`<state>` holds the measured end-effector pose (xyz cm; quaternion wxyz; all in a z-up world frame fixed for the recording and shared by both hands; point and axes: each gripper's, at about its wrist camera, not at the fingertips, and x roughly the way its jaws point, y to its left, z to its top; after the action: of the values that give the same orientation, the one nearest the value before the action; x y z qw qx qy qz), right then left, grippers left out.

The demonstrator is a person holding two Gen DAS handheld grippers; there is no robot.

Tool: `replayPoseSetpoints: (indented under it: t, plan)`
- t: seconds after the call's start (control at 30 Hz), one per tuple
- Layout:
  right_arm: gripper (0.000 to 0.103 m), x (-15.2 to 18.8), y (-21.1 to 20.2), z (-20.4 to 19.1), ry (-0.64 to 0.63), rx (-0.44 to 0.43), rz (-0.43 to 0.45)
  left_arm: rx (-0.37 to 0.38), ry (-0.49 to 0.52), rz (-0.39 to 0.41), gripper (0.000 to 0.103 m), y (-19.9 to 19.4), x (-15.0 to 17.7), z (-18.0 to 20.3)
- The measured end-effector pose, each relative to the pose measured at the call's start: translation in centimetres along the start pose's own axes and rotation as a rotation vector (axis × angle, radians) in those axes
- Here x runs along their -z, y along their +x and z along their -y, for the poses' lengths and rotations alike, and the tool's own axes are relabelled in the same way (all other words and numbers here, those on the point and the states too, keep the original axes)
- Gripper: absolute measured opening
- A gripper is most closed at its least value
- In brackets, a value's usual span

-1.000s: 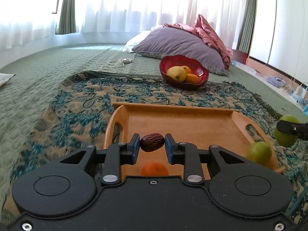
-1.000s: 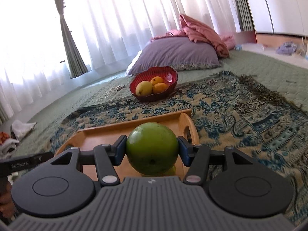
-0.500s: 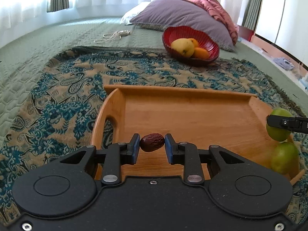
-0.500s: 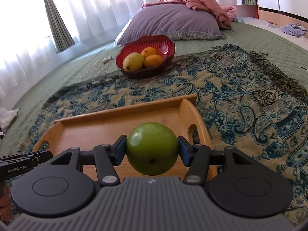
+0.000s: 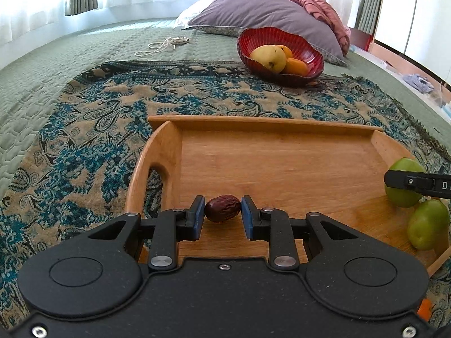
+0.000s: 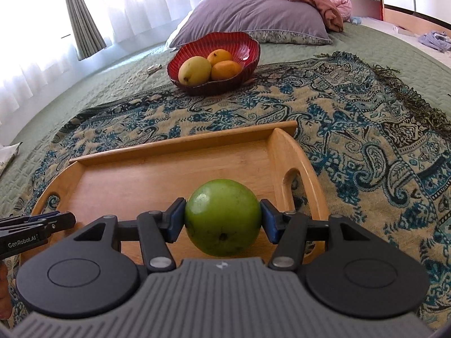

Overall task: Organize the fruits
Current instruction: 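Place the date on the tray with the left gripper while the right places the apple beside the first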

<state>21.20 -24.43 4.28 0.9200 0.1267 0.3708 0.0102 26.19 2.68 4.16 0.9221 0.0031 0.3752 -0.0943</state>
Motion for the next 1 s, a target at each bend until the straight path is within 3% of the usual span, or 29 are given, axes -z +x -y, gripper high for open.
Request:
replayPoseSetpoints:
  t: [0.53, 0.67, 0.7, 0.9, 1.0]
  plan:
    - [0.060, 0.3, 0.2, -0.3, -0.019, 0.007, -0.003, -0.008, 0.026, 0.007, 0.027, 0.2, 0.1, 0.2]
    - [0.065, 0.4, 0.1, -0.3, -0.019, 0.000, -0.003, -0.015, 0.047, 0.026, 0.044, -0.4, 0.3, 0.4]
    - [0.073, 0.4, -0.1, -0.3, -0.020, -0.006, 0.006, -0.015, 0.050, 0.032, 0.047, -0.7, 0.4, 0.5]
    - [0.076, 0.3, -2.0, -0.9, -0.067, -0.018, 0.066, -0.003, 0.051, 0.097, 0.072, -3.3, 0.9, 0.6]
    - [0.078, 0.6, -3.0, -1.2, -0.091, -0.029, 0.086, 0.010, 0.054, 0.132, 0.079, -5.0, 1.7, 0.8]
